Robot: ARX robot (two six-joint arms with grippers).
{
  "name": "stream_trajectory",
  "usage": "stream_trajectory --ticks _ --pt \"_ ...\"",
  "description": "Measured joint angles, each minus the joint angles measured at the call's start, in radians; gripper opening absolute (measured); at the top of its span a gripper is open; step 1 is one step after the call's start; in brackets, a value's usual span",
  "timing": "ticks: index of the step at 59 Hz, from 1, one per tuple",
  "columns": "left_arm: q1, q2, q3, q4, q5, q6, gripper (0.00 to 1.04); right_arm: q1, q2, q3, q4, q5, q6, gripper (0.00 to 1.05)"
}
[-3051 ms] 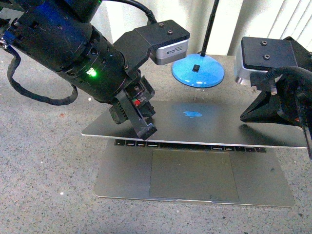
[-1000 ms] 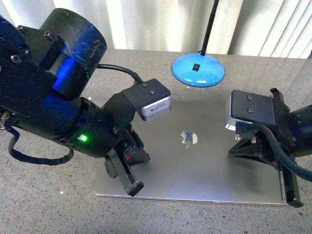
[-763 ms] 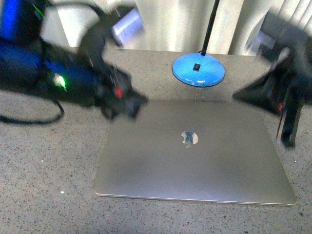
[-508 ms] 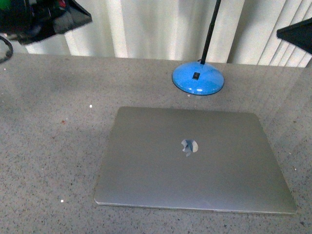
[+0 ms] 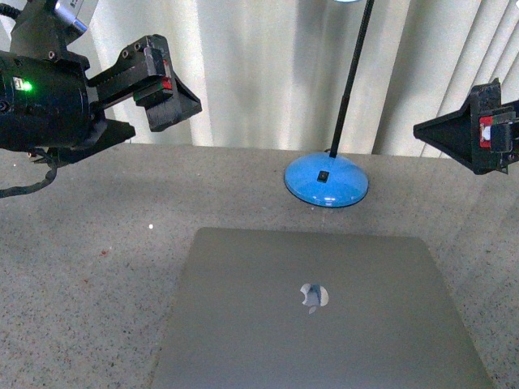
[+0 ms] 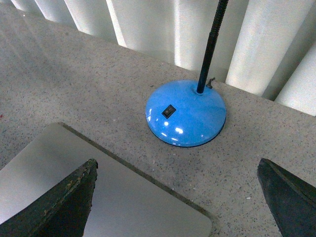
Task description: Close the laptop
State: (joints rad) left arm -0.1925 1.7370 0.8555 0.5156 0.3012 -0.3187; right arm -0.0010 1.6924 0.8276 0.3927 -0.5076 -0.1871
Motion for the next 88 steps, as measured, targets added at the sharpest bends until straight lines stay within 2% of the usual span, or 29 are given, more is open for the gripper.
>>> stream_trajectory --ticks 6,10,12,15,18,21,27,31,38,39,41,43,55,61,88 --pt "-0.003 0.003 -0.005 0.015 -0.028 0.008 0.97 0.0 0.0 0.0 0.0 0.0 0.0 0.97" --pt "-0.02 0.013 -0.087 0.272 -0.284 0.119 0.85 0.0 0.0 0.0 0.001 0.002 0.001 0.97" --pt "-0.02 0.01 -0.134 0.374 -0.369 0.158 0.8 0.01 0.006 -0.02 0.069 0.071 0.021 0.94" --pt "-0.01 -0.013 -0.208 0.496 -0.456 0.22 0.71 0.027 0.014 -0.096 0.3 0.277 0.077 0.86" --pt "0.001 -0.047 -0.263 0.553 -0.471 0.245 0.64 0.035 0.013 -0.181 0.491 0.431 0.112 0.77" --pt "0.016 -0.09 -0.312 0.581 -0.466 0.269 0.55 0.024 -0.001 -0.252 0.627 0.492 0.135 0.68" --pt "0.044 -0.156 -0.402 0.616 -0.455 0.292 0.37 0.005 -0.055 -0.353 0.776 0.508 0.161 0.5" --pt "0.055 -0.182 -0.469 0.657 -0.439 0.298 0.24 0.002 -0.091 -0.404 0.784 0.508 0.166 0.41" --pt "0.071 -0.258 -0.564 0.652 -0.406 0.304 0.03 0.001 -0.183 -0.513 0.78 0.507 0.169 0.16" --pt "0.076 -0.276 -0.576 0.649 -0.406 0.306 0.04 0.001 -0.187 -0.516 0.78 0.507 0.169 0.16" --pt "0.085 -0.311 -0.598 0.643 -0.402 0.309 0.04 0.001 -0.232 -0.549 0.774 0.507 0.17 0.06" --pt "0.095 -0.345 -0.62 0.634 -0.401 0.311 0.04 0.002 -0.257 -0.565 0.768 0.507 0.168 0.02" --pt "0.119 -0.501 -0.712 0.562 -0.369 0.311 0.04 0.002 -0.408 -0.664 0.708 0.507 0.173 0.03" --pt "0.172 -0.576 -0.743 0.523 -0.306 0.312 0.04 0.002 -0.488 -0.7 0.67 0.507 0.174 0.03" --pt "0.191 -0.962 -0.826 0.227 -0.302 0.312 0.04 0.002 -0.868 -0.804 0.391 0.507 0.174 0.03"
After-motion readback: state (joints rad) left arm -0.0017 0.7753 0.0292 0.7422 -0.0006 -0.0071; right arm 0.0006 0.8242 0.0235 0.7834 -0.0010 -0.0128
